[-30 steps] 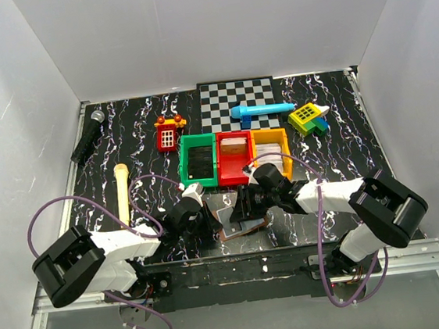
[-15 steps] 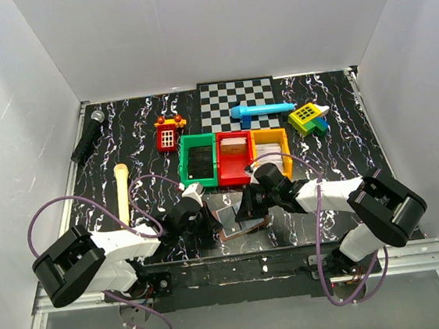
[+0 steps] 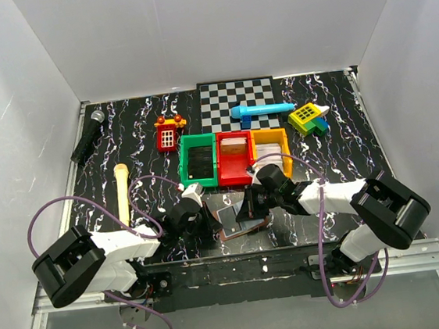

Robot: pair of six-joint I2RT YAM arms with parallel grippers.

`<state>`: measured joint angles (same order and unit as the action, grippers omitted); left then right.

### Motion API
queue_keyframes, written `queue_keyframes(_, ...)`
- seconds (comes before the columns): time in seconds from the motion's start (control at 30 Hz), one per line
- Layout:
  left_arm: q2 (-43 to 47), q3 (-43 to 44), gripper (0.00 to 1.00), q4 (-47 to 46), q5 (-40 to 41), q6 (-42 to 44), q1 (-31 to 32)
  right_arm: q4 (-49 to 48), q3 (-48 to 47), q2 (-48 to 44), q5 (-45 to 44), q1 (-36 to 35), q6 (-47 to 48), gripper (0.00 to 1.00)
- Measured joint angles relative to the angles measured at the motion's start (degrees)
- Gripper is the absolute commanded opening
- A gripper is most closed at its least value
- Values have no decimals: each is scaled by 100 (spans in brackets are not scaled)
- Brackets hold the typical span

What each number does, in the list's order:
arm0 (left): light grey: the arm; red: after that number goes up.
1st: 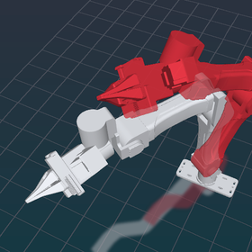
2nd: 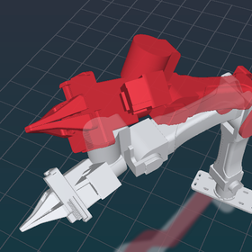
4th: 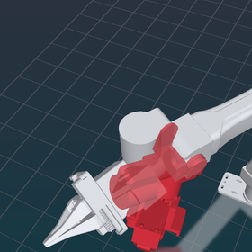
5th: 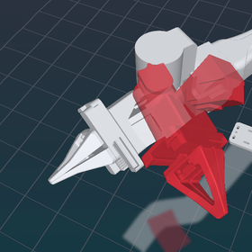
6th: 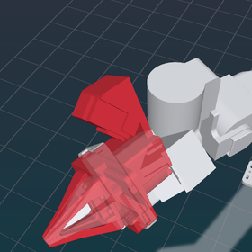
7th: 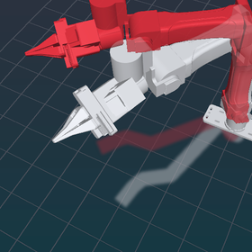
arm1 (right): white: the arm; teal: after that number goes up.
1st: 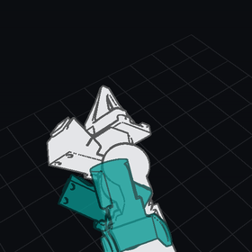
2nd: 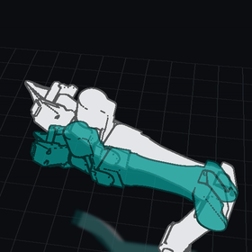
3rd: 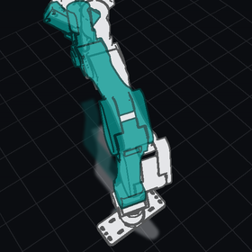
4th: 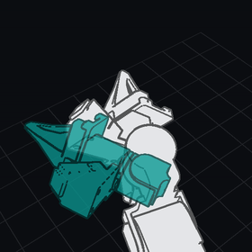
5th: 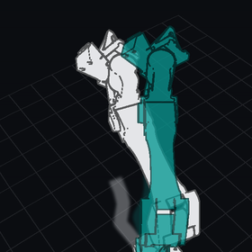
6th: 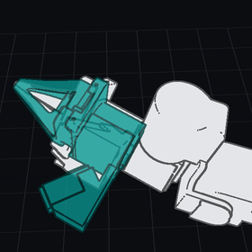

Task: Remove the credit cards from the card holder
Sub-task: Remove the credit card from the card holder.

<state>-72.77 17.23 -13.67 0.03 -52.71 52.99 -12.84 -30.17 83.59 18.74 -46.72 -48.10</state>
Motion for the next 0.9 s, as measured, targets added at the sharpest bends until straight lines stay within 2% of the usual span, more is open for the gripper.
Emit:
queue_keyframes(0.5, 13, -94, 0, -160, 13, -31, 0, -186, 133, -68, 131, 48, -127, 7)
queue_keyframes(0.73, 13, -118, 0, -203, 13, -46, 0, -243, 190, -74, 157, 55, -151, 16)
queue_keyframes(0.9, 11, -155, 0, -275, 13, -55, 0, -260, 208, -94, 201, 63, -162, 18)
